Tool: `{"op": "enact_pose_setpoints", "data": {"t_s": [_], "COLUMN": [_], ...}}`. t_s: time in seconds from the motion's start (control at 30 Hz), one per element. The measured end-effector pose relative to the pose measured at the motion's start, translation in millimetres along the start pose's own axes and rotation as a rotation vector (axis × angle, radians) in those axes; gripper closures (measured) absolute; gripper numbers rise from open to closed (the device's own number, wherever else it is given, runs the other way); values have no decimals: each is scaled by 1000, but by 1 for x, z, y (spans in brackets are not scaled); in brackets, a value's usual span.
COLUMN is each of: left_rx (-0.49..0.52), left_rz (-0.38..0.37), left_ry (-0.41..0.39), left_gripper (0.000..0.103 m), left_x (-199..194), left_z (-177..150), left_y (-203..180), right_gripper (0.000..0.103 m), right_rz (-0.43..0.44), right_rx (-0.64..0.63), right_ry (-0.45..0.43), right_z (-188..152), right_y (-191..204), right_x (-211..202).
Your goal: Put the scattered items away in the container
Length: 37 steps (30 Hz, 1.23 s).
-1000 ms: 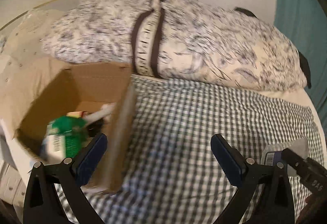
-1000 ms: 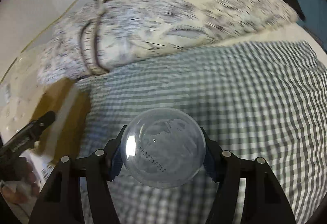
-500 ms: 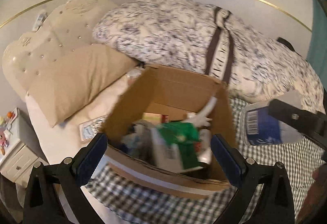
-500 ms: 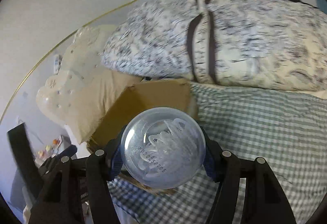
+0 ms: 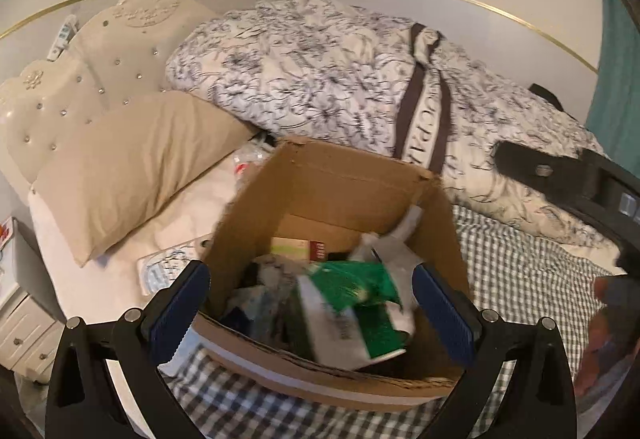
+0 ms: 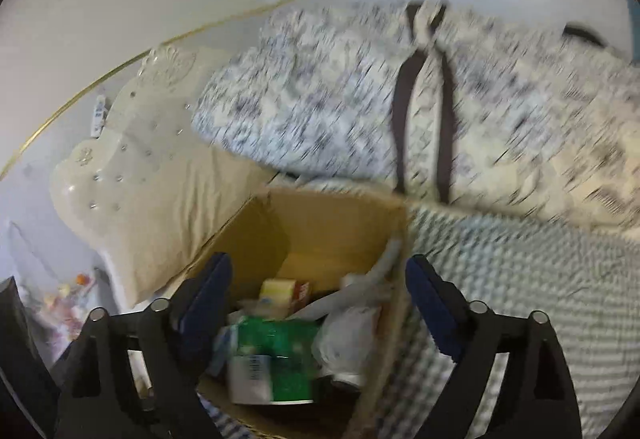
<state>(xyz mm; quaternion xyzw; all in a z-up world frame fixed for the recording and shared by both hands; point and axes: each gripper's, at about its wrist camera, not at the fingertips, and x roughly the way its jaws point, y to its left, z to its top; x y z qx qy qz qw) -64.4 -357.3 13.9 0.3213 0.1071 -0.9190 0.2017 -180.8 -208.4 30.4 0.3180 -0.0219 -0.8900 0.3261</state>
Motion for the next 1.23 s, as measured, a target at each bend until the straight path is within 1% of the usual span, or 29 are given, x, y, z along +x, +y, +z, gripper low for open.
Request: {"op": "enact_pose_setpoints", "data": {"t_s": [0.07,0.1,0.2,0.27,0.37,0.47,0.57,0.67,0.77,0.97,1.07,1.2,1.23], "left_rx": [20,31,72,98,129,159,181,204,218,237,228,219,226], "left_rz": [-25,-40,-91,-125,-169,-183,-198,-190,-193,-189,-204,-145,-142], "left_ry": [-12,-20,-37,-51,-59,-54,-31,-18,-12,-4,11,-29,-32], "left_gripper": [0,0,0,0,0,0,0,0,0,0,0,0,0], "left_x": [-8,-13,-28,-38,-52,-62,-66,-70,-74,-77,-76,-80,-81], "left_z": [-5,-8,-19,-30,-47,-62,-71,-78,-80,-81,-81,-84,-84], "left_y": [-17,-27,-60,-84,-118,-145,-162,-173,-179,-181,-180,-180,-181], "right_gripper": [11,8,0,0,0,0,0,0,0,0,0,0,0], "right_rz": [-60,-92,-231,-303,-364,-424,-489,-519,-525,-528,-529,-530,-530], "right_rx": [-22,-29,-20,0,23,52,91,140,175,211,210,210,209], "right_ry": [-46,-64,-120,-131,-70,-11,41,45,47,40,42,47,50], "right_z": [-5,-10,-35,-56,-86,-112,-135,-151,-160,-162,-162,-165,-166], "right_y": [-12,-20,-50,-75,-110,-137,-161,-180,-190,-196,-195,-192,-192], "right_x": [-27,-40,-84,-110,-139,-155,-165,-180,-190,-197,-197,-196,-196]}}
